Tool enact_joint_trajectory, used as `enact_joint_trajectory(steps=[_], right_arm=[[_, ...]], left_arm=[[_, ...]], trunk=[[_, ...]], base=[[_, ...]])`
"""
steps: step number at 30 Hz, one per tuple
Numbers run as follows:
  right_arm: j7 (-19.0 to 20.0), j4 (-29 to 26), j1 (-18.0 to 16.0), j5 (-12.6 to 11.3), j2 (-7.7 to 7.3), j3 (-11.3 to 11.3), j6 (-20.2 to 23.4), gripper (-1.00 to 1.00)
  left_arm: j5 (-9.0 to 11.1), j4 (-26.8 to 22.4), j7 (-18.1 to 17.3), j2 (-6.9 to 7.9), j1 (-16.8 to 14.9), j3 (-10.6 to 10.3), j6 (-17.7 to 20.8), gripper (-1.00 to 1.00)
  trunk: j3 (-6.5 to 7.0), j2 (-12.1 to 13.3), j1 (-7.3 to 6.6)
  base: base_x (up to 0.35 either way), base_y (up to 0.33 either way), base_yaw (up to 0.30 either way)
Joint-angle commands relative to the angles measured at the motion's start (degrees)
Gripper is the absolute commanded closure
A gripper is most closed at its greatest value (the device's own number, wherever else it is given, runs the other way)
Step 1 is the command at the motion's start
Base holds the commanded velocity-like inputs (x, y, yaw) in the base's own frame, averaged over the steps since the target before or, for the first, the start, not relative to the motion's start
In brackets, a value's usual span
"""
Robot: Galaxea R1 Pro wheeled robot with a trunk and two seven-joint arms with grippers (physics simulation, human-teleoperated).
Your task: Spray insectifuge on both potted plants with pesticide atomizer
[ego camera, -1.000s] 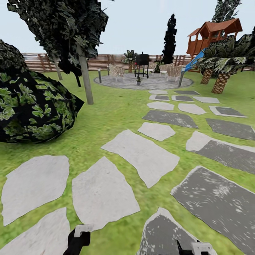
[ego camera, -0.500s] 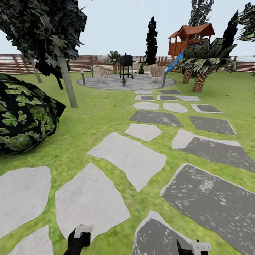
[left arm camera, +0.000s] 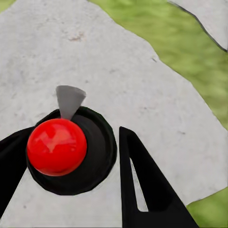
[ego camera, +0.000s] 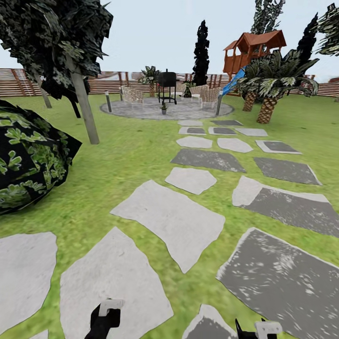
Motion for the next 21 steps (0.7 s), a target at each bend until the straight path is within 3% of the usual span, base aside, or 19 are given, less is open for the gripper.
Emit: enact_joint_trajectory(steps=[1,21], right_arm=[[0.0,0.0,0.0,0.5,0.03,-0.3,-0.2,-1.0],[0.0,0.2,0.0,0.5,-0.06,-0.4,-0.2,-1.0]], left_arm=[[0.0,0.0,0.2,-0.01,0.0,0.0,-0.2,1.0],[0.0,0.1,0.2,-0.01,0.0,0.0,-0.1,1.0]], trunk=[[-0.05,0.0,0.02],[-0.05,0.0,0.02]], base=[[0.338,0.0,0.0],[0.338,0.0,0.0]])
